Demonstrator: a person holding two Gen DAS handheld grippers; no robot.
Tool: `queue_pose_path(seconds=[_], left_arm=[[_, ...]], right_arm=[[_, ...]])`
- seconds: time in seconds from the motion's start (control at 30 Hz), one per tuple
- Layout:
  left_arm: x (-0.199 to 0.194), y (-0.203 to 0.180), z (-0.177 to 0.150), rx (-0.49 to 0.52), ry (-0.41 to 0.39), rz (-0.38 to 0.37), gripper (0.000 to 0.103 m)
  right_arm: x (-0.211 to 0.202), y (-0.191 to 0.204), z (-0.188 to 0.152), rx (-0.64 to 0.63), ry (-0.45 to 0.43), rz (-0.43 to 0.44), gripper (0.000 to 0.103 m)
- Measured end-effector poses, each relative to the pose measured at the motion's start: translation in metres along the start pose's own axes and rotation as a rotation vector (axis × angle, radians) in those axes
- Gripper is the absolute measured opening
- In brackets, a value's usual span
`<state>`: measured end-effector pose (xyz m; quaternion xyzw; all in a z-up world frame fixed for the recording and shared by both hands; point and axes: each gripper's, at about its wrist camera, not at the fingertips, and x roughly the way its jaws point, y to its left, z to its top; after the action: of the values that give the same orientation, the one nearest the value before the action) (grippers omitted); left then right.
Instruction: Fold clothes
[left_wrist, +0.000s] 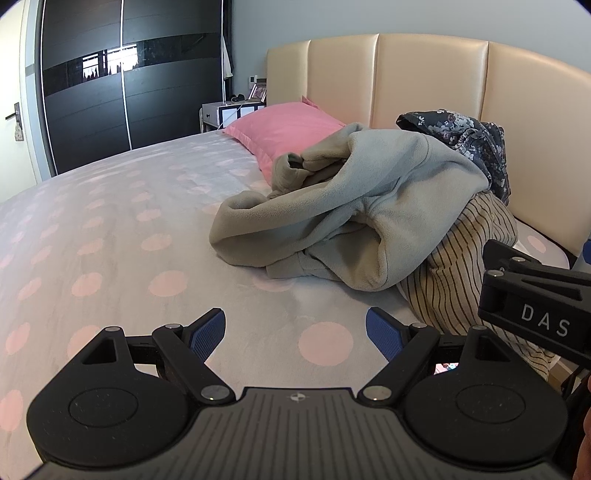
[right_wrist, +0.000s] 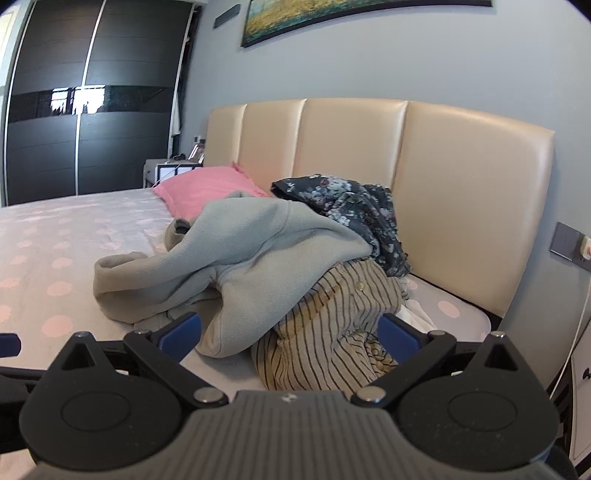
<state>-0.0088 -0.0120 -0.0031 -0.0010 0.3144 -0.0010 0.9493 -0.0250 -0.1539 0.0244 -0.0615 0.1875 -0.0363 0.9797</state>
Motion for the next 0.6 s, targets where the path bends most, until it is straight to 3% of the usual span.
queue_pose_path(seconds=[0.33, 0.6], left_arm=[[0.013, 0.022, 0.014, 0.009, 0.029, 0.036, 0.084], [0.040, 0.051, 0.032, 0.006, 0.063, 0.093, 0.084]], right_arm=[[0.033, 0.003, 0.038, -0.027, 0.036, 0.141, 0.102], [0.095, 0.030, 0.078, -0.030, 0.058, 0.177, 0.102]])
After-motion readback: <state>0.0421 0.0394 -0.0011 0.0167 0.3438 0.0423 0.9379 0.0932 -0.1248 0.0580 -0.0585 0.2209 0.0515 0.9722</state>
